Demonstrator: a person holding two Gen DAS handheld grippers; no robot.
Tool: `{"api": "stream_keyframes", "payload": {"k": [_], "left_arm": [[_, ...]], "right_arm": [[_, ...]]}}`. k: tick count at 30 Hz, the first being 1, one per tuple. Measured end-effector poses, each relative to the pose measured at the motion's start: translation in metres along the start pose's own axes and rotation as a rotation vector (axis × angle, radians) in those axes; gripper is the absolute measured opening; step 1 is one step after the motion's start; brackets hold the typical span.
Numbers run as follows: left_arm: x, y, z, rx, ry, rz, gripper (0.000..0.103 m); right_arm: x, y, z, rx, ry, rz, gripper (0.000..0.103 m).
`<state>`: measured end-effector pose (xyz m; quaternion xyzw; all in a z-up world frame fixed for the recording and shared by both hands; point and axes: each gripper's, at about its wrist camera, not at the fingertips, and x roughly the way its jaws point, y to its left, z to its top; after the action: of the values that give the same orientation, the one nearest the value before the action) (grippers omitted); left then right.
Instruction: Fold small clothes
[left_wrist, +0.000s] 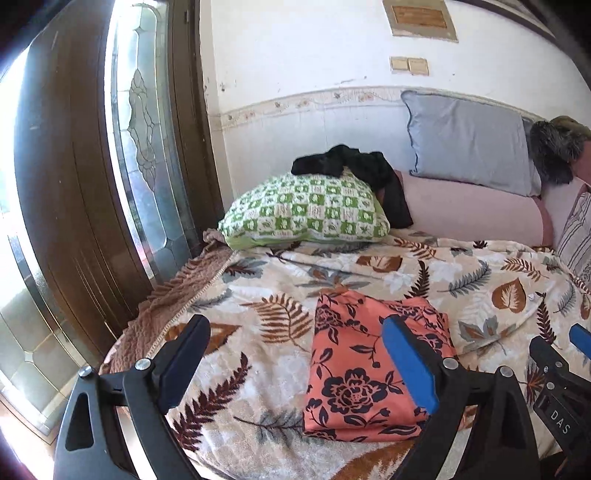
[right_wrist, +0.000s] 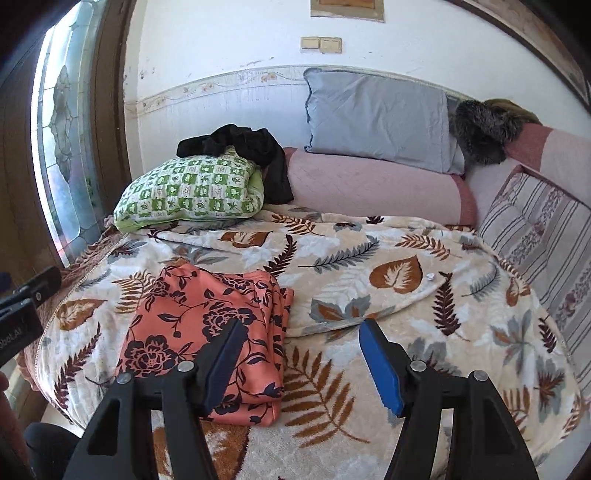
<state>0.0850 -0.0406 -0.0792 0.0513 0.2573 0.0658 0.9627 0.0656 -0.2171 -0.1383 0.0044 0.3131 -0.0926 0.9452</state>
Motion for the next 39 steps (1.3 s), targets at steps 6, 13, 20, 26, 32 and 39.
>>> {"api": "stream_keyframes", "payload": {"k": [6, 13, 20, 26, 32, 39], "left_arm": [[-0.022, 0.01, 0.01, -0.003, -0.057, -0.034, 0.095], [-0.043, 0.024, 0.019, -0.039, -0.136, 0.016, 0.103], [-0.05, 0.025, 0.023, -0.019, -0.126, 0.009, 0.103], [-0.058, 0.023, 0.03, -0.007, -0.137, -0.003, 0.103], [-0.07, 0.021, 0.037, 0.004, -0.166, -0.007, 0.103], [-0.081, 0.016, 0.041, 0.02, -0.183, -0.026, 0.103]], "right_arm": [[-0.028, 0.019, 0.015, -0.048, -0.03, -0.007, 0.069], [-0.056, 0.022, 0.029, -0.041, -0.08, -0.019, 0.069], [-0.073, 0.024, 0.037, -0.048, -0.109, -0.032, 0.069], [-0.086, 0.025, 0.043, -0.051, -0.133, -0.036, 0.069], [-0.096, 0.025, 0.049, -0.049, -0.15, -0.039, 0.069], [-0.106, 0.026, 0.053, -0.045, -0.169, -0.037, 0.069]]}}
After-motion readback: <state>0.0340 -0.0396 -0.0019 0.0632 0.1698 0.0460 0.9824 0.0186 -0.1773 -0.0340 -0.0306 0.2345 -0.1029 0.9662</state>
